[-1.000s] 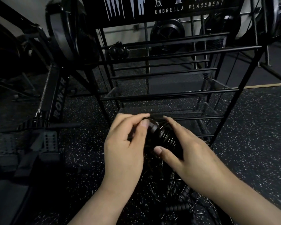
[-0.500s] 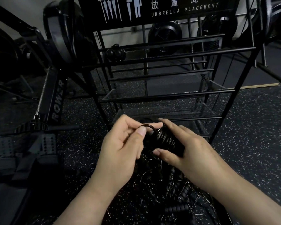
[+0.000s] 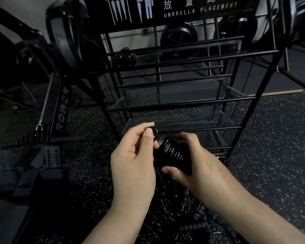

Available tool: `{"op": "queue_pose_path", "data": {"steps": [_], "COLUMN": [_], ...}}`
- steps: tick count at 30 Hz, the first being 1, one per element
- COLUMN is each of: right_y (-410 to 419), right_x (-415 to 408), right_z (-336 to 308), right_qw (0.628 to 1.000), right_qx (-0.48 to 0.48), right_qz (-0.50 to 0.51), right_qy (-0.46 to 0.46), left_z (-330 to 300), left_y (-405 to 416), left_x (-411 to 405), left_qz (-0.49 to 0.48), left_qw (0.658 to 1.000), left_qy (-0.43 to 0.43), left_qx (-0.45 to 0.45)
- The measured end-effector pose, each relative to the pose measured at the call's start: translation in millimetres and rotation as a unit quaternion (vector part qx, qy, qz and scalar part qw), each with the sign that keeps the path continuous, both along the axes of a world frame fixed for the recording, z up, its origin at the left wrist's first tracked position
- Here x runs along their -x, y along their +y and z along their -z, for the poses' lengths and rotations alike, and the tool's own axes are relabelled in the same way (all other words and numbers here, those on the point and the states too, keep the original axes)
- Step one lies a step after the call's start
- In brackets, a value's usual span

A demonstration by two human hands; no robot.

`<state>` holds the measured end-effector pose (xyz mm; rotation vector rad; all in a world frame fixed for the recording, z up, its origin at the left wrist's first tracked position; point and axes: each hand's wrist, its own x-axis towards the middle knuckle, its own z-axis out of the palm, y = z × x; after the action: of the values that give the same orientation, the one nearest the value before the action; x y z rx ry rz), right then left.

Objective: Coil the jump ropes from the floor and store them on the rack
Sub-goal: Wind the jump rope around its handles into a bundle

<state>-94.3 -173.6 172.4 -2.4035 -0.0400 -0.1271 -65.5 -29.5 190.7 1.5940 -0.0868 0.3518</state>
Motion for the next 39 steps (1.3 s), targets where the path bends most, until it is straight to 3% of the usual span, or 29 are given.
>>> {"op": "queue_pose_path", "data": {"steps": [6,9,12,18,23,26,35,39], "right_y": [5,11,14,8,-5,-10,-13,-10], "right_x": [0,1,3,1,1,1,5,5], "right_z": [-1,-2,-3,-3,-6,-7,-11,-11], "right_qw": [0.999,0.999,0.999,0.997,0.997,0.997,0.998,1.0], "right_qx": [0.019,0.027,0.041,0.071,0.07,0.074,0.048,0.016], "right_qz": [-0.013,-0.017,-0.017,-0.001,0.014,0.014,-0.016,-0.003], "right_qy": [-0.023,-0.028,-0.023,-0.009,-0.004,0.0,0.024,0.015], "left_z": [1,-2,0,7,8,7,10,12], "left_y": [-1,1,5,13,18,27,36,33], "left_x": [6,3,-3,-12,-17,-23,-28,-30], "left_qz": [-0.024,-0.074,-0.08,-0.038,0.105,0.132,0.245,0.205], "left_qw": [0.996,0.979,0.967,0.936,0.893,0.866,0.873,0.932], "left_qy": [-0.046,-0.116,-0.123,-0.145,-0.101,-0.094,-0.05,-0.007], "left_qx": [-0.07,-0.15,-0.207,-0.317,-0.425,-0.474,-0.418,-0.298]}}
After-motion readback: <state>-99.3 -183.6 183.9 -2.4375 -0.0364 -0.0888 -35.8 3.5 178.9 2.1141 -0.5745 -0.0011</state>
